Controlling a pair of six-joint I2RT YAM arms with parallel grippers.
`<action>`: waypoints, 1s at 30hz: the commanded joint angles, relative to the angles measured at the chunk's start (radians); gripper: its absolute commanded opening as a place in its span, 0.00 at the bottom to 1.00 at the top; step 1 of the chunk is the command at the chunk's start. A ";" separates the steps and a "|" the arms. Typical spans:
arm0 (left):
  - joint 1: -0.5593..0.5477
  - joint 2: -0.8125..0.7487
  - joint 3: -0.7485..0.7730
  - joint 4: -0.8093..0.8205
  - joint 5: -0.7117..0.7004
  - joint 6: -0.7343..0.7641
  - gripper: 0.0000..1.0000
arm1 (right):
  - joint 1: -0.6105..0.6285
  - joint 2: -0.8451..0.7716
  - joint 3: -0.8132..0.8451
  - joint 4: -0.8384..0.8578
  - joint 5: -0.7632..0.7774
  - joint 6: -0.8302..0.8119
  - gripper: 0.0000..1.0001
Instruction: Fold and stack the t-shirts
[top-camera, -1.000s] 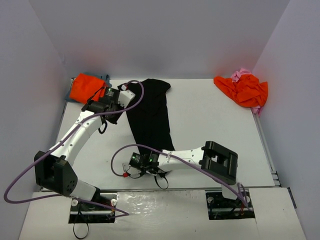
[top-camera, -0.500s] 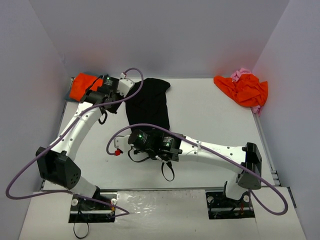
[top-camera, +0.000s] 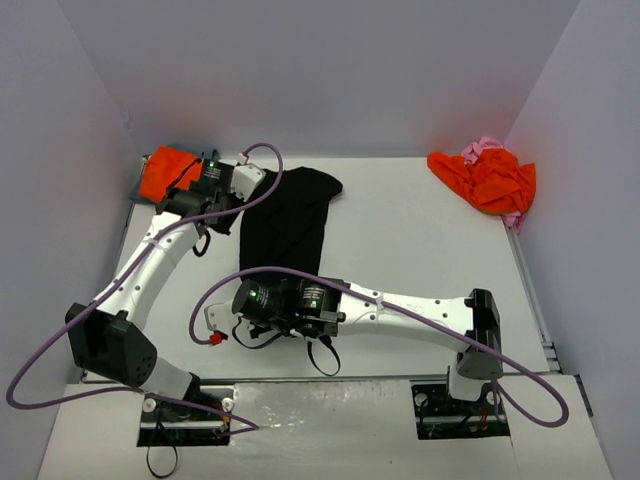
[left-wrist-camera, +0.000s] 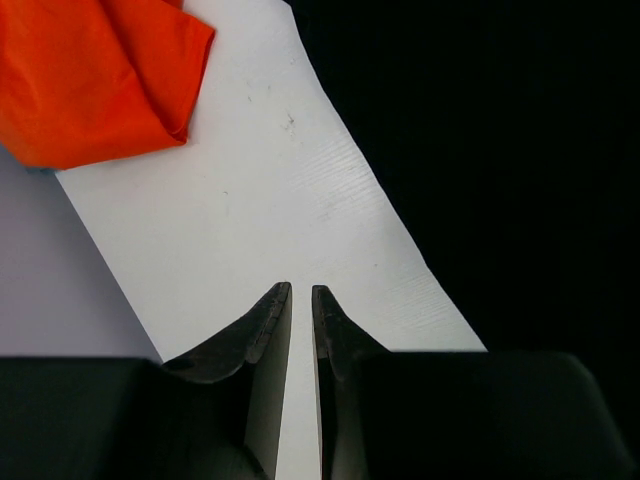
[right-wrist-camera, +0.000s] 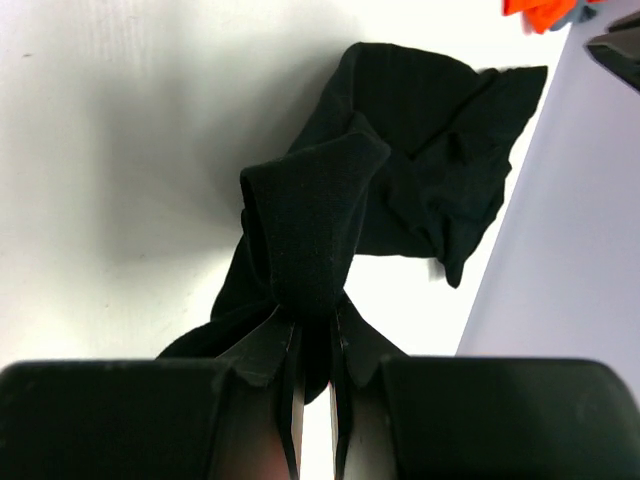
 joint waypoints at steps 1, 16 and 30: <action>0.021 -0.085 0.022 0.033 -0.005 0.002 0.13 | 0.024 0.000 0.070 -0.036 -0.010 0.004 0.00; 0.036 -0.027 0.058 0.047 0.041 -0.009 0.13 | -0.325 0.230 0.232 0.131 -0.068 -0.207 0.00; 0.043 -0.044 0.007 0.077 0.033 -0.018 0.13 | -0.504 0.638 0.430 0.458 -0.096 -0.332 0.33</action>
